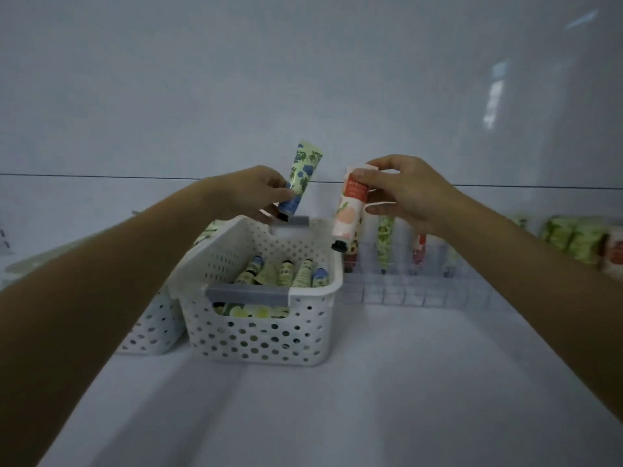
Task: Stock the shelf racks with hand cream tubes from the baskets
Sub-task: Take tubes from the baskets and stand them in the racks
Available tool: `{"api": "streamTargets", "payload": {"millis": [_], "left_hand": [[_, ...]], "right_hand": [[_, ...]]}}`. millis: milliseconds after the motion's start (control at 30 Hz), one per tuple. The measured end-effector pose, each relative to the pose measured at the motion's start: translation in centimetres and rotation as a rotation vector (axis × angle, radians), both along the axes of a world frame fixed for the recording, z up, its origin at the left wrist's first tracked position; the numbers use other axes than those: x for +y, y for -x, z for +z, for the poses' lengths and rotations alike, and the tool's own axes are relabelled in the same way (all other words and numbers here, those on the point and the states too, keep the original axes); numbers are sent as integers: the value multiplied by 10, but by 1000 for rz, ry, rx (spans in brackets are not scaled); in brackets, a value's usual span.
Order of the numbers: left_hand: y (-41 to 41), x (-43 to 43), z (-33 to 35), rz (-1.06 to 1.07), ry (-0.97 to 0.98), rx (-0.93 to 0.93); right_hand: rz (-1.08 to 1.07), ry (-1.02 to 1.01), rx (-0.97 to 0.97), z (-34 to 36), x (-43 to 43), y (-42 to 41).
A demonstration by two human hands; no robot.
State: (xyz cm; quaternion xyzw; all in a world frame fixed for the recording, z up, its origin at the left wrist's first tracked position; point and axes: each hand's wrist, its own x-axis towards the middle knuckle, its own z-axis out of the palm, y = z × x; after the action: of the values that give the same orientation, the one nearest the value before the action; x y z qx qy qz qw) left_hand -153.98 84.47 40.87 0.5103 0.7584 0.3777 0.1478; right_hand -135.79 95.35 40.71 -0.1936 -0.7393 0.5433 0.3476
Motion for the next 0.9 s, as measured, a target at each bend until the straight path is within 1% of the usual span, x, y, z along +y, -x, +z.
{"api": "streamTargets", "payload": {"millis": [100, 200, 333, 533, 700, 800, 900], "left_hand": [[-25, 10, 11, -38, -38, -45], [-60, 27, 17, -76, -50, -40], [-118, 57, 18, -131, -70, -41], [-208, 112, 3, -198, -79, -40], [-270, 149, -30, -166, -116, -152], [-302, 162, -45, -138, -175, -261], [-329, 175, -59, -126, -219, -350]], "right_hand": [[-79, -3, 84, -1, 12, -26], [-142, -17, 115, -3, 27, -57], [-234, -14, 118, -5, 51, -110], [-403, -70, 122, -9, 99, -206], [-516, -83, 64, -22, 134, -270], [-571, -157, 31, -32, 150, -297], [-539, -258, 21, -44, 160, -311]]}}
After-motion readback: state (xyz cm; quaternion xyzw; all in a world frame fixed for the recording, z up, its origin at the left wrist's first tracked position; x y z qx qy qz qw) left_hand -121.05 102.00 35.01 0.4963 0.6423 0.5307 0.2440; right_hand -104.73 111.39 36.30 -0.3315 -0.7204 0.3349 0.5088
